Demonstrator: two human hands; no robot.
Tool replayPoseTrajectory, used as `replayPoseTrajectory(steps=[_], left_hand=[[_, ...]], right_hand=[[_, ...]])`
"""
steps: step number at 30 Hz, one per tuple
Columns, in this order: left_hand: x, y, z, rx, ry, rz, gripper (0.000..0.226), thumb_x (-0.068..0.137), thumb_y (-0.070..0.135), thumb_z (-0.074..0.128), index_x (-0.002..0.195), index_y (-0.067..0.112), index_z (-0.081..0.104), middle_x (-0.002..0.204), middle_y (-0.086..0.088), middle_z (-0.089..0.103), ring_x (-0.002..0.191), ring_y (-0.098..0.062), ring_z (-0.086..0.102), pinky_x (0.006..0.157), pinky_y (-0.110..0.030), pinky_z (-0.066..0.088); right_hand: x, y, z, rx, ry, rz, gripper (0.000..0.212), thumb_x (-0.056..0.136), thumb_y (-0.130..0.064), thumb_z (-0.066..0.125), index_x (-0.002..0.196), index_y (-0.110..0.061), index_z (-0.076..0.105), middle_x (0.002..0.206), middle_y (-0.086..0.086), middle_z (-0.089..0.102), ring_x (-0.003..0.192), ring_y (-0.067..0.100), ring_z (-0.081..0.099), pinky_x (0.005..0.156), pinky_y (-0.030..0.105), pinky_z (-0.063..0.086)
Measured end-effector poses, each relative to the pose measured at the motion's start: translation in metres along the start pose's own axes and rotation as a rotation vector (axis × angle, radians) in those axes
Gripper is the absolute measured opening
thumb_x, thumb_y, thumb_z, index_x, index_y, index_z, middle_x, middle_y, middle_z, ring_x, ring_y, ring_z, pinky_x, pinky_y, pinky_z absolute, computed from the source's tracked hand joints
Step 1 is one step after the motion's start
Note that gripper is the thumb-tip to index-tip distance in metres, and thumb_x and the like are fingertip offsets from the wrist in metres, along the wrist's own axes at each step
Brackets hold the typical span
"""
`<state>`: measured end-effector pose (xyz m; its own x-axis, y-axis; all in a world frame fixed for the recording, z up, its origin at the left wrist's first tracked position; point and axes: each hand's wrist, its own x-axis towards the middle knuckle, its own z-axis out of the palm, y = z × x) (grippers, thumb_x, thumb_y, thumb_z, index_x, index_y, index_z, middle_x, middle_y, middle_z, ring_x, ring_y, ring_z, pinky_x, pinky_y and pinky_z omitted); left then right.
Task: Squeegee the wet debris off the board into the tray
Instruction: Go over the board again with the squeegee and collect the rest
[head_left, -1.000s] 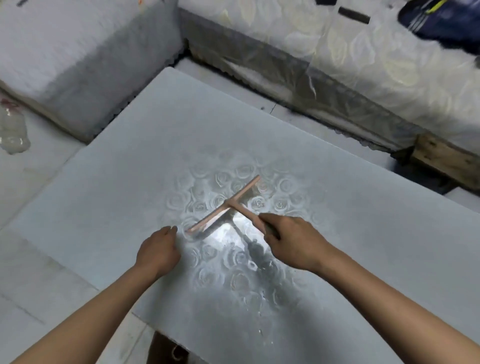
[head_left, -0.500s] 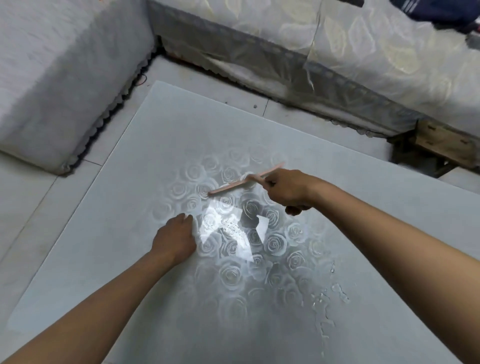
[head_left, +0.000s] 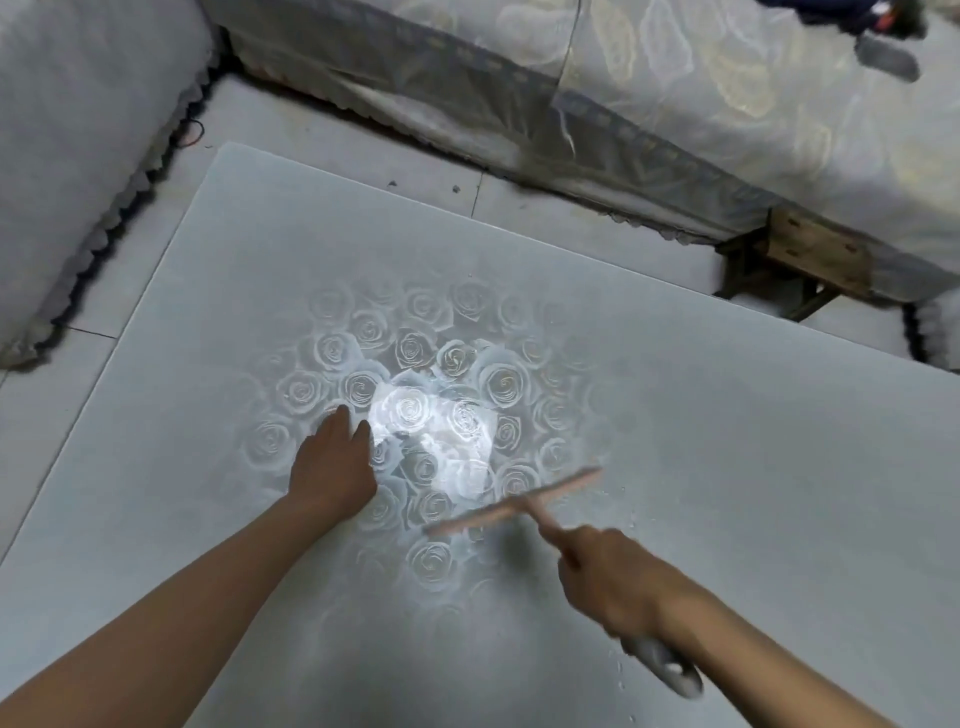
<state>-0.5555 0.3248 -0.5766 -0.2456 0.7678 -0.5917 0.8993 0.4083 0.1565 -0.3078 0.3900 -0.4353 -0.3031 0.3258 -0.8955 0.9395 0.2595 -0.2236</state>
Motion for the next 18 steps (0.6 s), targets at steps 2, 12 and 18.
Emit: replayPoseTrajectory(steps=[2,12,18], left_hand=[[0.0,0.006,-0.001,0.022,-0.011,0.011,0.038,0.087,0.014,0.043,0.125,0.007,0.046,0.138,-0.015,0.035,0.125,-0.029,0.039,0.094,-0.036,0.041],[0.032,0.061,0.004,0.099,0.04,0.147,0.047,0.091,0.018,0.042,0.136,0.007,0.039,0.147,-0.017,0.03,0.134,-0.03,0.032,0.105,-0.041,0.036],[0.032,0.09,0.005,0.132,-0.002,0.208,0.058,0.088,0.014,0.045,0.144,0.008,0.031,0.156,-0.014,0.016,0.14,-0.029,0.024,0.109,-0.041,0.03]], right_hand=[[-0.01,0.006,-0.006,0.04,-0.036,0.014,0.068,0.093,-0.013,0.028,0.147,-0.05,0.011,0.103,0.001,0.05,0.05,0.006,0.046,0.04,0.011,0.039],[0.055,0.055,-0.137,0.248,0.207,0.214,0.028,0.097,-0.01,0.042,0.122,-0.003,0.053,0.067,0.005,0.051,0.049,0.016,0.048,0.034,0.018,0.04],[-0.003,0.081,-0.047,0.308,-0.019,0.16,0.038,0.094,-0.008,0.033,0.125,-0.022,0.05,0.069,0.011,0.054,0.044,0.018,0.05,0.037,0.022,0.041]])
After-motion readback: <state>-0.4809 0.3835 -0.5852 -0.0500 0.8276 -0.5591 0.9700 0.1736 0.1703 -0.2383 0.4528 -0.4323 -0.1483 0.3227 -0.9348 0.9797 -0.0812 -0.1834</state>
